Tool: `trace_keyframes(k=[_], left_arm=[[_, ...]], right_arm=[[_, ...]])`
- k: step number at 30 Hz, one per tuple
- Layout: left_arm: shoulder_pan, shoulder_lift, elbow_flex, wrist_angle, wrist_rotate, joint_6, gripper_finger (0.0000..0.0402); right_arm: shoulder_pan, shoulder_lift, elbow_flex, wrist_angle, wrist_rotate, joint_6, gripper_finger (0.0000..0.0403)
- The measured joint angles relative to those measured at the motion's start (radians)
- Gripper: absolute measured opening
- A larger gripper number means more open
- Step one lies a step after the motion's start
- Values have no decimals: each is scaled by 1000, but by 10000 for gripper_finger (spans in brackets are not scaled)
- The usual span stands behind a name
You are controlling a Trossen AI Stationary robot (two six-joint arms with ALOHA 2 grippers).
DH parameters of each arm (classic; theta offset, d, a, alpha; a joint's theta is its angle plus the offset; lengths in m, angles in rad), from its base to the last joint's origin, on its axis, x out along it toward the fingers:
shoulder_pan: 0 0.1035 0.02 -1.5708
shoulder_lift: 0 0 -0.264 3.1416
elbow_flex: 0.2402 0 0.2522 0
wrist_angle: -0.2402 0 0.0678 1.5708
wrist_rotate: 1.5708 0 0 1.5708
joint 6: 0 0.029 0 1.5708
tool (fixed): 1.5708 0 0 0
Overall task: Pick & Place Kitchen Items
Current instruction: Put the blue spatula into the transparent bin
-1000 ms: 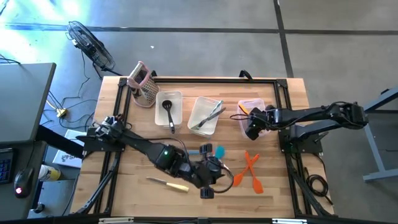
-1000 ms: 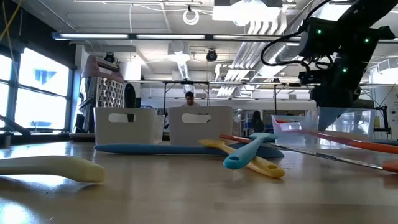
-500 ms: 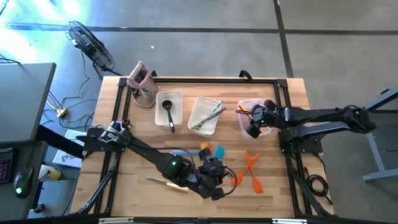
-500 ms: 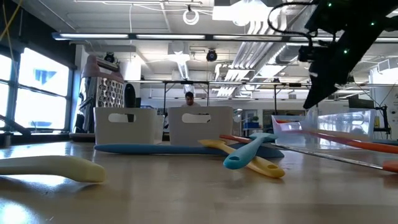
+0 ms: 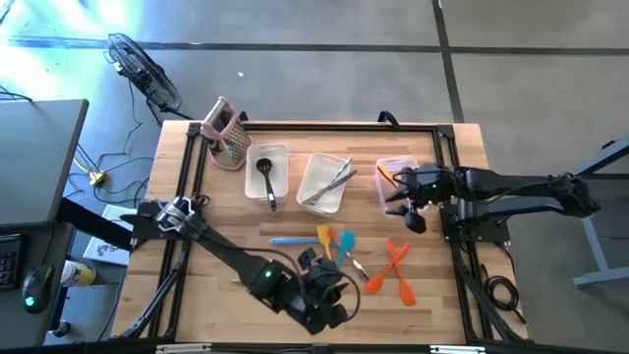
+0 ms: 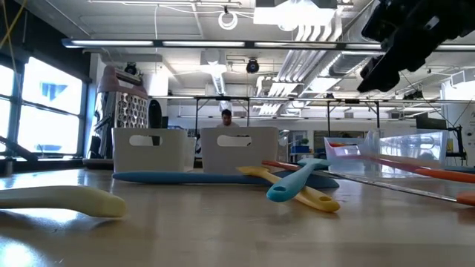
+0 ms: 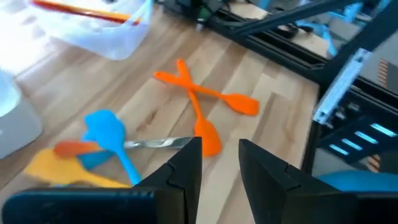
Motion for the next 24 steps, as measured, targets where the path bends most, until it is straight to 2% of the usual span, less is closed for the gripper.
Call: trace_keyframes(k=[11, 18, 24], left_arm=[[-91, 59, -2, -38, -254, -278, 102], [-102, 86, 1, -135, -326, -456, 102], [-85, 113, -2, -159, -318, -527, 102]], right_arm=[[0, -18, 0, 25, -268, -19, 174], [3, -18, 0, 25, -362, 31, 174], [10, -18, 0, 21, -473, 37, 174]])
